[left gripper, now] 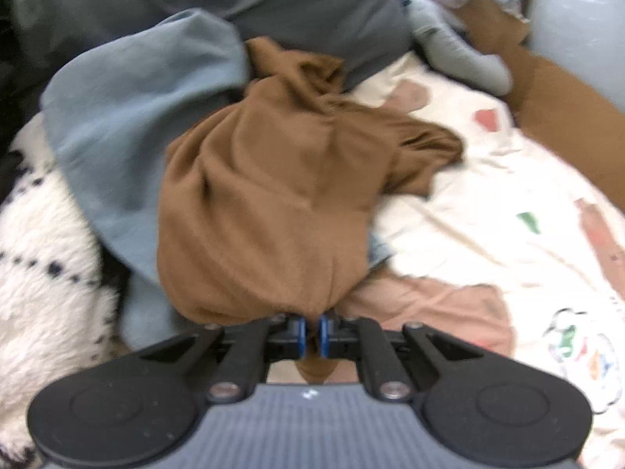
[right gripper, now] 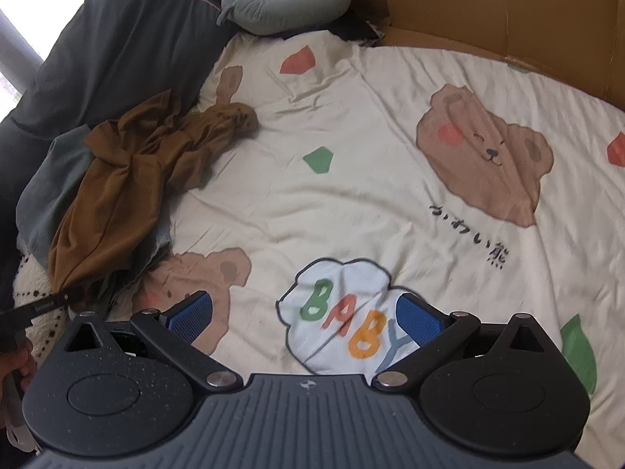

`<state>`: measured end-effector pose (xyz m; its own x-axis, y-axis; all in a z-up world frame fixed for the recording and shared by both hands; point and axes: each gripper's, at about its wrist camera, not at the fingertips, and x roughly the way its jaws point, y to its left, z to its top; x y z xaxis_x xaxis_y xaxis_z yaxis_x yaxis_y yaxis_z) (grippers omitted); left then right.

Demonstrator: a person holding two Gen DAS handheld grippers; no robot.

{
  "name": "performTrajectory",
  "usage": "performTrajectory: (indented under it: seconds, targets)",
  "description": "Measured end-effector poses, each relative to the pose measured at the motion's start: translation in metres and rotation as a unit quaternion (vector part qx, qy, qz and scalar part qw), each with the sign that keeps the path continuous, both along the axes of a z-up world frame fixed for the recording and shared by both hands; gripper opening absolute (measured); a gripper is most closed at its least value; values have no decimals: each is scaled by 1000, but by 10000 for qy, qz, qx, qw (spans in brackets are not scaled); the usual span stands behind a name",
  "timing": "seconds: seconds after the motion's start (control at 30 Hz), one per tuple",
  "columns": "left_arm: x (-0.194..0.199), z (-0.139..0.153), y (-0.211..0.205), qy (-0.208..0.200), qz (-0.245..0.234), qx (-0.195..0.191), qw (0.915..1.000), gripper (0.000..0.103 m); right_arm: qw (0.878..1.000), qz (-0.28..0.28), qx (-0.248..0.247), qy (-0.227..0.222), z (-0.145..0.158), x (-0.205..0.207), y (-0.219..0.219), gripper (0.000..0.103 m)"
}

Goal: Fold clothes
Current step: 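Lift the brown garment with the left tool while the right tool grasps another edge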

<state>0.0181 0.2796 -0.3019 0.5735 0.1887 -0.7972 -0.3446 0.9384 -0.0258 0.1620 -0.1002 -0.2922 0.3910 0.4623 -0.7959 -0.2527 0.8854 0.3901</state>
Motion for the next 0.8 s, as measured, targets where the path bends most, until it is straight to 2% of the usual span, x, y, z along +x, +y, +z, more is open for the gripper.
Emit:
performTrajectory:
  seconds: [0.2, 0.43, 0.67, 0.8]
  targets:
    - [6, 8, -39, -304, -394, -489, 9976, 7, 9999, 77, 51, 141, -3, 0, 1, 103]
    - [12, -9, -88, -146, -913, -1098, 9896, 6, 9990, 242, 186, 320, -5, 2, 6, 103]
    - [8, -11, -115, -138, -1257, -1442, 9814, 6, 9947, 422, 691, 634, -7, 5, 23, 103]
    - [6, -7, -127, -143, -1522, -1497, 9768, 6, 9917, 558, 850, 786, -10, 6, 36, 103]
